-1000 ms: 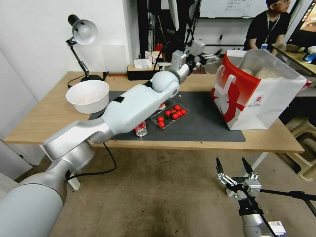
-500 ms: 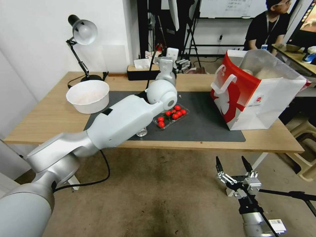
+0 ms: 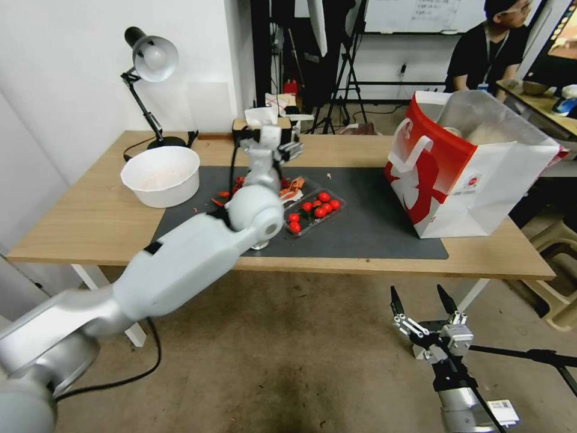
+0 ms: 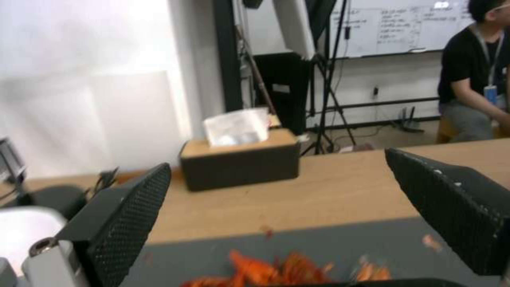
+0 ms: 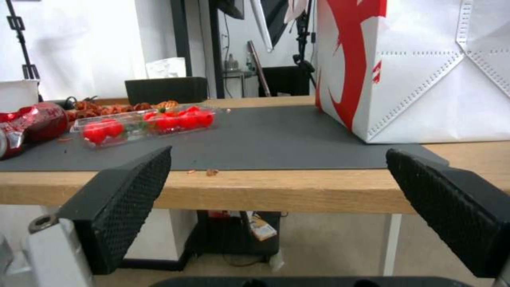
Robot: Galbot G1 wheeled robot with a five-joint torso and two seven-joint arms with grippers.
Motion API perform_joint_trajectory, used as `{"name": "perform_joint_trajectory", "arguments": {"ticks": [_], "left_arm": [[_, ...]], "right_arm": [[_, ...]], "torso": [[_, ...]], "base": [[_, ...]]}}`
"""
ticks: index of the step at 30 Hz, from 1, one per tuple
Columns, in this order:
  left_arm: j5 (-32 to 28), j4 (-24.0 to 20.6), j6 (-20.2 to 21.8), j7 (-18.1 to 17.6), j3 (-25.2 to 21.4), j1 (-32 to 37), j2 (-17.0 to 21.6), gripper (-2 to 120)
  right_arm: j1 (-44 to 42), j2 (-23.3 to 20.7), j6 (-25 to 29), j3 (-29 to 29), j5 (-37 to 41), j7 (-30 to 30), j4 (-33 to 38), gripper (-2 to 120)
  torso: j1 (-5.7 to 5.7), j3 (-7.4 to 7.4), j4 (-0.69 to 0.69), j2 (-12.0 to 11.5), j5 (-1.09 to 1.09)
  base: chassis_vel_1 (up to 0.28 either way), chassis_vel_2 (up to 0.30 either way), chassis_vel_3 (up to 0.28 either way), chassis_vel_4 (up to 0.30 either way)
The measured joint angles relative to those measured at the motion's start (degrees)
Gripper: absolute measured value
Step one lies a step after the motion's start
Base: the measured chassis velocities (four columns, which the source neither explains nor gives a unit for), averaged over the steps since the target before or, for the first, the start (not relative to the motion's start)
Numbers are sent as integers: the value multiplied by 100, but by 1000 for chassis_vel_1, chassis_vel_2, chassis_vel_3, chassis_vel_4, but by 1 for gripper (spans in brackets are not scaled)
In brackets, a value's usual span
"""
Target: Pick up the trash from the table and place it into the takeout bag.
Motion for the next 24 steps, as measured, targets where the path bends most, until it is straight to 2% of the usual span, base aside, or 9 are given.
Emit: {"name": "perform_joint_trajectory", "arguments": {"ticks": [6, 10, 16, 24], "left_arm": [[209, -494, -26, 189, -694, 904, 356, 100], [357, -801, -20, 260, -990, 1404, 461, 100], [689, -1205, -18, 464, -1516, 2217, 507, 100], [1355, -1860, -160, 1011, -2572, 3868, 503, 100]], "right_arm": [[14, -31, -31, 15, -5, -4, 29, 100], [21, -88, -36, 72, 37, -8, 39, 100], [13, -166, -38, 113, 79, -11, 54, 100], [45, -182, -28, 54, 83, -18, 17, 100]], "torso": [[0, 0, 2, 0, 0], [-1, 0, 1, 0, 1], [0, 0, -1, 0, 1], [0, 0, 1, 1, 2]], "base": [[0, 0, 0, 0], [0, 0, 0, 0], [0, 0, 0, 0], [0, 0, 0, 0]]}}
